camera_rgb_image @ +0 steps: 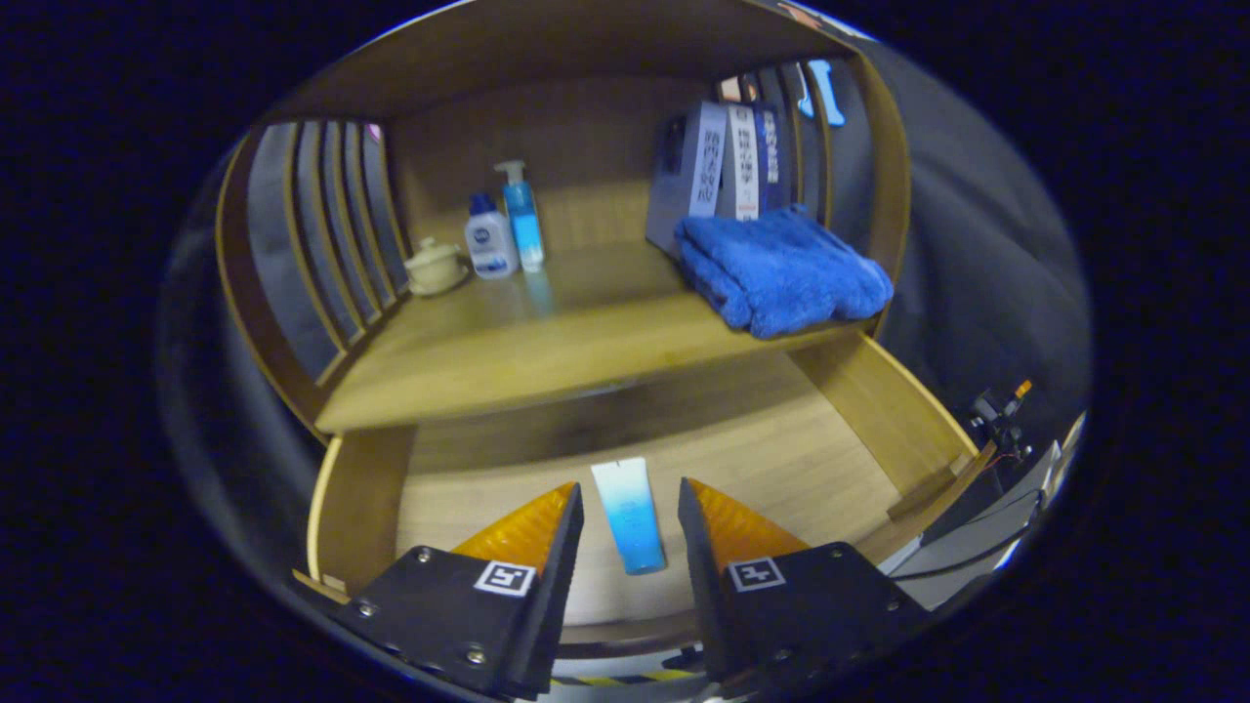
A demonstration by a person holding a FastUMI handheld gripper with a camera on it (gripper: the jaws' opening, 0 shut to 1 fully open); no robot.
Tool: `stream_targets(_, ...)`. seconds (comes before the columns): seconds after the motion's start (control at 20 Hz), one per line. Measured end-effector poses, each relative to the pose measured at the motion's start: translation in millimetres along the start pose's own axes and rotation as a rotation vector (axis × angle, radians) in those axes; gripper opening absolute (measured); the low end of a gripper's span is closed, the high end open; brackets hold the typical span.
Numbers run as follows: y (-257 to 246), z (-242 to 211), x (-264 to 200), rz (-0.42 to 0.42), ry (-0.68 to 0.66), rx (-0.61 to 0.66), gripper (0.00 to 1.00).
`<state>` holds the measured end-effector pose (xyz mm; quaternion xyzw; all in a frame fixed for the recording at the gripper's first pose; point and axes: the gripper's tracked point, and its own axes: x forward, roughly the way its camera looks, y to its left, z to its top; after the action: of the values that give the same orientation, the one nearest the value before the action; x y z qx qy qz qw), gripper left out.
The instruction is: Pull open the drawer, take out the items inside it, and place them on the countertop above the cabinet.
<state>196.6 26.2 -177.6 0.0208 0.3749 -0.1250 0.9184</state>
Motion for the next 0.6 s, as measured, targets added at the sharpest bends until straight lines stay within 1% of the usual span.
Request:
stream_targets(0.2,-1,-31,39,-0.029,0.207,-0.025,0.57)
stream_targets(0.35,-5,-58,60,-0.055,0.348,-0.029,0.57)
stream_targets(0.45,0,-65,69,-0.028,0.376,-0.017,0.57)
stream_targets(0.5,0,-64,70,-0.027,0.376,-0.014,0.58)
stream_targets(0.6,-2,-74,70,-0.033,0.433,-0.01,0.58)
